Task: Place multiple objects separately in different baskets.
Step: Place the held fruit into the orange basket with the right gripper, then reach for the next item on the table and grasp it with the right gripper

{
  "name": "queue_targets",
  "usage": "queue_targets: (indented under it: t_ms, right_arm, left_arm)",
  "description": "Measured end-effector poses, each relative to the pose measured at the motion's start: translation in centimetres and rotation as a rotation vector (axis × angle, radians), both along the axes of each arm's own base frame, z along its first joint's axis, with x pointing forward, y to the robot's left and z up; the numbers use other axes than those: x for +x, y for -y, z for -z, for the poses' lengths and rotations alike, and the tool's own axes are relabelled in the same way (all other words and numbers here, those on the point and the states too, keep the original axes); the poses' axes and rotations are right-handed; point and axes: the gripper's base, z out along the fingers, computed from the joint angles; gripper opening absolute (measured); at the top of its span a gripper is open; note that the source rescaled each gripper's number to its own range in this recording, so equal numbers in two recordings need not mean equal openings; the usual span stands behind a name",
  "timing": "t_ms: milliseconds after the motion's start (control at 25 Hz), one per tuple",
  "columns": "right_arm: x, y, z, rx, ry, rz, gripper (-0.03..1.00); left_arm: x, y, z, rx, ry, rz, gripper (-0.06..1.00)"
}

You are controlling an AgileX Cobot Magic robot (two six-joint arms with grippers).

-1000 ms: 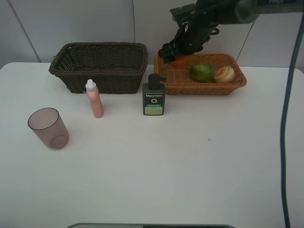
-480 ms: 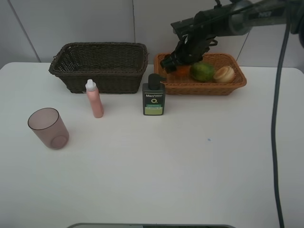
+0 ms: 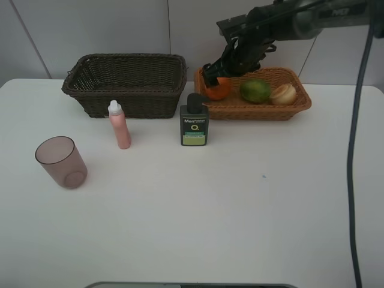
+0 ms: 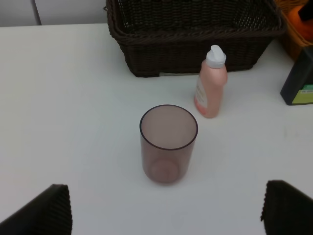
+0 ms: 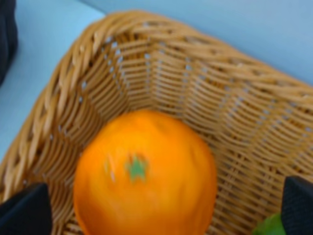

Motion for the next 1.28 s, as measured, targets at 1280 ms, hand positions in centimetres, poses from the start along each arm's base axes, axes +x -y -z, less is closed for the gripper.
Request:
queue_targets:
  t_ms: [1280]
  right_arm:
    - [-11.5,-3.0,-12.7,-0.269,-0.259,-0.642,1.00]
  left_arm:
    - [0.0,0.0,0.0,0.000,0.000,0.000,1.00]
